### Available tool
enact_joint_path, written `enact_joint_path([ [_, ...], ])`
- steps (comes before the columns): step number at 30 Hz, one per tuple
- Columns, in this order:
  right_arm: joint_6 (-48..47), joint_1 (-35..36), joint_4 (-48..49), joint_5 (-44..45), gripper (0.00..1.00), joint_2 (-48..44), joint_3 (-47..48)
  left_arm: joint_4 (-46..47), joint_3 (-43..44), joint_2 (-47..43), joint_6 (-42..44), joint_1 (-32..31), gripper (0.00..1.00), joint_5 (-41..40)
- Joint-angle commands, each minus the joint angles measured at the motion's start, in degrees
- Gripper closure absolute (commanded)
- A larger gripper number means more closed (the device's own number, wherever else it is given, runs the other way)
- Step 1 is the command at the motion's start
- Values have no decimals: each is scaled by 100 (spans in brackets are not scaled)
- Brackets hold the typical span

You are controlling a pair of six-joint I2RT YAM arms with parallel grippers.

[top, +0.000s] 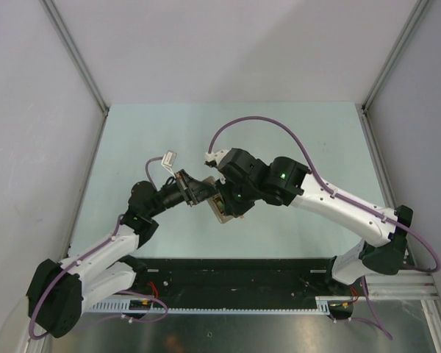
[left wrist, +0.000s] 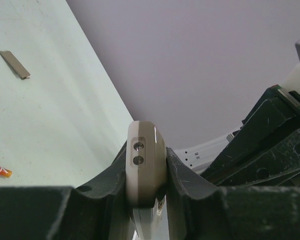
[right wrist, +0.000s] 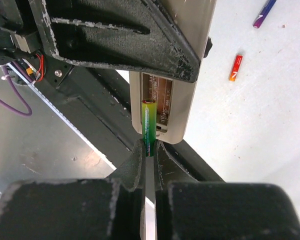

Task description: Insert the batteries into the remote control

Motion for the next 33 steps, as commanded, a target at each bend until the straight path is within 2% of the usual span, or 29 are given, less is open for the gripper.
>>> enact_joint_path([
  [1,-74,44,-271,63,100,58,305,114,65,-104,72,-32,100,-126],
  [18,-162,53,-228,-16,100,497,569,97,-40,-288,-77,-111,100,-144],
  [33,48,79,651,388,100,155,33,105,100,-447,-832,-251,100,-302],
])
